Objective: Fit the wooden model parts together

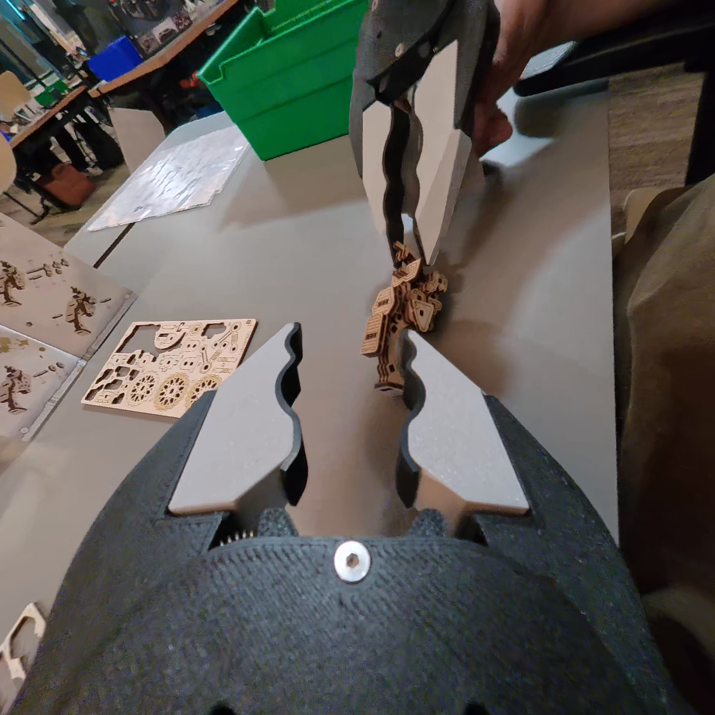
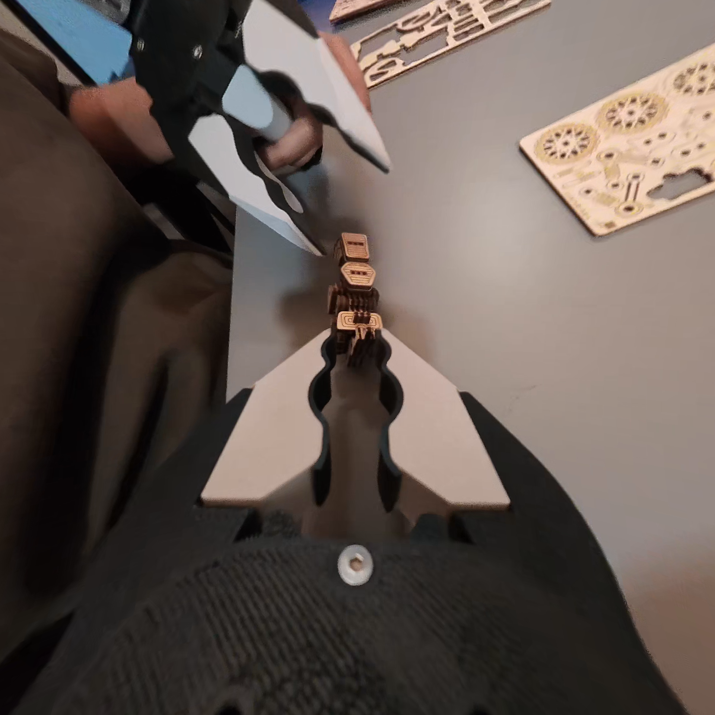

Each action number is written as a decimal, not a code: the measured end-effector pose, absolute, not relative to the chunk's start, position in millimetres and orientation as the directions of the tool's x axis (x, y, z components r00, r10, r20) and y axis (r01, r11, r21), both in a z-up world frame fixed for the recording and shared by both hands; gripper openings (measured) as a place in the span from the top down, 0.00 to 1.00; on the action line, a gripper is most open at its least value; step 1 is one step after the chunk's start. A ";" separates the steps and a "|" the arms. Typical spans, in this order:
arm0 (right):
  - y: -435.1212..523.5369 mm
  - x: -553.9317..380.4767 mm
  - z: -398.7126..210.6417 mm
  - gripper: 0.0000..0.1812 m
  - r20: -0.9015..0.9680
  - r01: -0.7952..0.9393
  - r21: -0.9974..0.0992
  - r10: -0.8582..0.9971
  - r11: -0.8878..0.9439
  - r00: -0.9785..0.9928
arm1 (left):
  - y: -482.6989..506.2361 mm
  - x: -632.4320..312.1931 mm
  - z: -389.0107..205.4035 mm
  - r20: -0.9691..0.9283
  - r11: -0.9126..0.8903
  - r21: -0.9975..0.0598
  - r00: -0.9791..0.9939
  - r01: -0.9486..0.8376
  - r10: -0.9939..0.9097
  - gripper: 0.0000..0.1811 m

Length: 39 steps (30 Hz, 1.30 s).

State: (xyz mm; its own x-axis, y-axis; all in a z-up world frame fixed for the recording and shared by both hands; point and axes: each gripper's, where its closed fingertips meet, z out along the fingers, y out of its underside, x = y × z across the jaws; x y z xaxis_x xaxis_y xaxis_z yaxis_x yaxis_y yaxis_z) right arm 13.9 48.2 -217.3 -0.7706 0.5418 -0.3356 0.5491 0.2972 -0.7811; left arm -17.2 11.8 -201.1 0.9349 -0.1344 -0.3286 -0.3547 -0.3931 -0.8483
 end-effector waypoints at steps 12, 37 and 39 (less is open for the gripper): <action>42.1 23.1 -223.1 0.91 0.056 0.224 -0.815 0.457 0.535 -0.888 | 5.9 -16.2 -192.7 -0.173 -0.366 -0.904 0.972 -0.220 -0.158 0.70; 60.3 2.6 -191.0 0.83 -0.131 0.312 -0.915 0.541 0.256 -0.830 | -1.5 -57.0 -171.4 0.221 -0.260 -0.945 0.974 0.200 -0.056 0.71; 65.0 -3.1 -191.9 0.84 -0.126 0.311 -0.917 0.563 0.247 -0.817 | -0.5 -59.0 -171.6 0.238 -0.260 -0.941 0.970 0.216 -0.054 0.71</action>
State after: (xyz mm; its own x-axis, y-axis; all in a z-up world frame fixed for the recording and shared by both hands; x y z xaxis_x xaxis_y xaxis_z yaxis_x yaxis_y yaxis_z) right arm -3.1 65.0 -191.9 -0.8170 0.5629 -0.1255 0.3115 0.2475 -0.9175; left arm -59.0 -0.5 -171.6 0.9698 -0.0539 0.2379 0.2165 -0.2598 -0.9411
